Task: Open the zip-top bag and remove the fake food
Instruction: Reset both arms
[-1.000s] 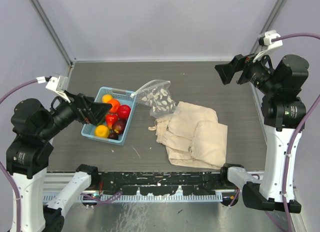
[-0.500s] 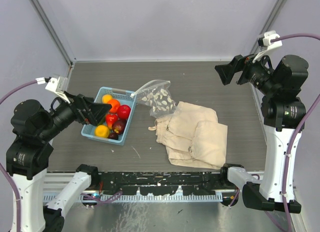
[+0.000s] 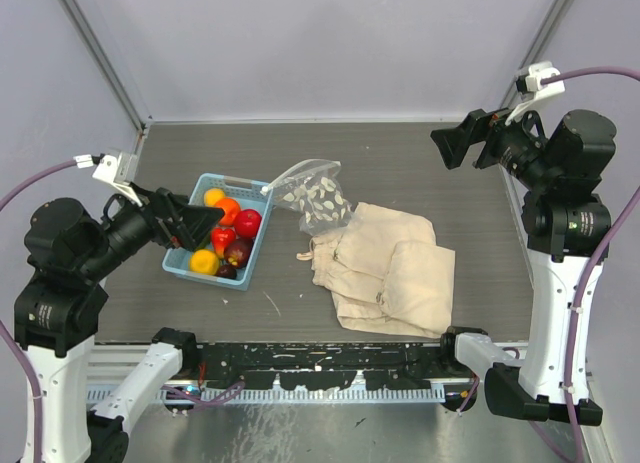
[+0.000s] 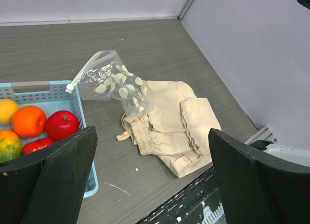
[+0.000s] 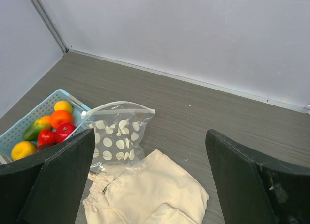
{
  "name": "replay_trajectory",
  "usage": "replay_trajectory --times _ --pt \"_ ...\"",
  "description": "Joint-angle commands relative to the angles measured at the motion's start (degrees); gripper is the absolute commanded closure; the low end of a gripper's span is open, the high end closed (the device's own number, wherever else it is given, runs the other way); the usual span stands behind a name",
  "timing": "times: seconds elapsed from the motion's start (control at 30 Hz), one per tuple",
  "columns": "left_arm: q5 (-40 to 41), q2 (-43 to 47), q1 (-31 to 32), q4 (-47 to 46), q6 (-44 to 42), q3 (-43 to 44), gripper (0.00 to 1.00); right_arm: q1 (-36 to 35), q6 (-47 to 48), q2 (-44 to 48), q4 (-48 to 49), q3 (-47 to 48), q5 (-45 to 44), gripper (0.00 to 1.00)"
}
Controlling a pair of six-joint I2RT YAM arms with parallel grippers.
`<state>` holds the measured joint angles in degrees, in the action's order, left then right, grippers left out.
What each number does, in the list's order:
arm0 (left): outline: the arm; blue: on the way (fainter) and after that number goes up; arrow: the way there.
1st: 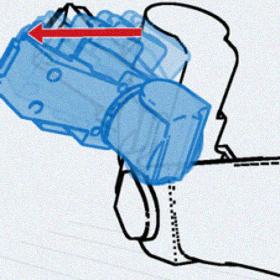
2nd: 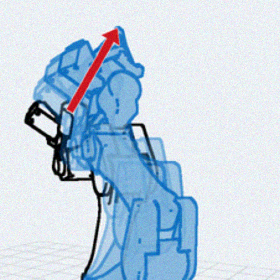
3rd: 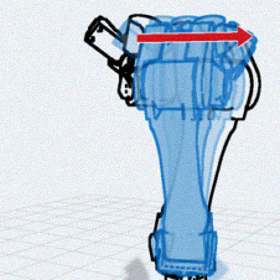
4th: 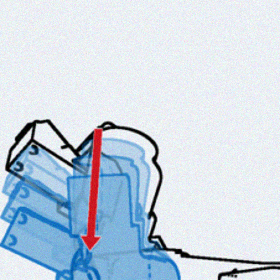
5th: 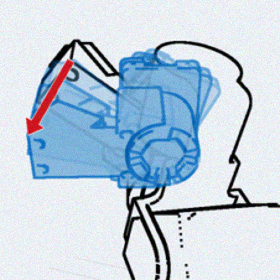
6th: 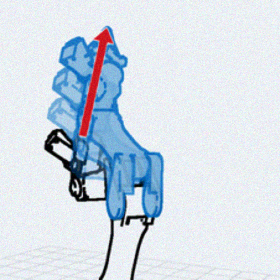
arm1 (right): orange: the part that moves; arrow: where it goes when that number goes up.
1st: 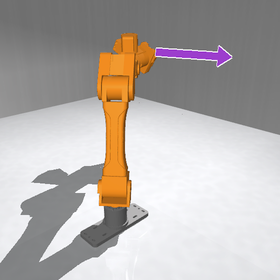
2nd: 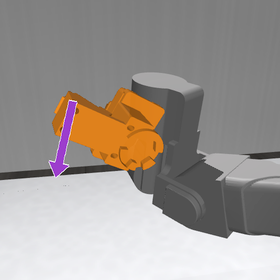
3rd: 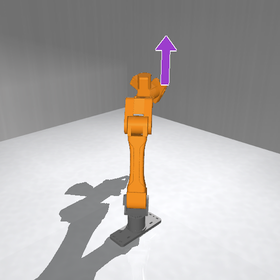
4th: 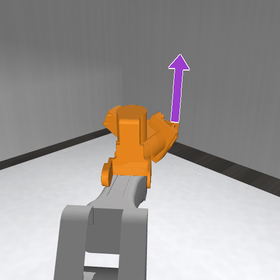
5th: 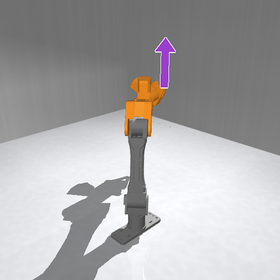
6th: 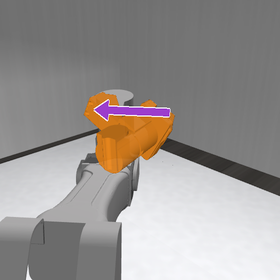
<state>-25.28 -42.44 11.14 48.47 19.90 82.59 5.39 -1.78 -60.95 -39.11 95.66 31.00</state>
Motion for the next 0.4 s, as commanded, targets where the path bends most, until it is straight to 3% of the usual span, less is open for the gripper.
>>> replay_trajectory --times 0.0,0.37 --pt "0.0 0.6 0.1 -3.0 -0.7 0.0 0.02 0.1 0.3 1.4 1.3 0.2 -0.8 0.0" --pt "-0.3 0.6 0.1 -3.5 -0.3 -0.8 0.02 0.1 1.5 1.7 1.2 -0.3 -1.1 0.0"
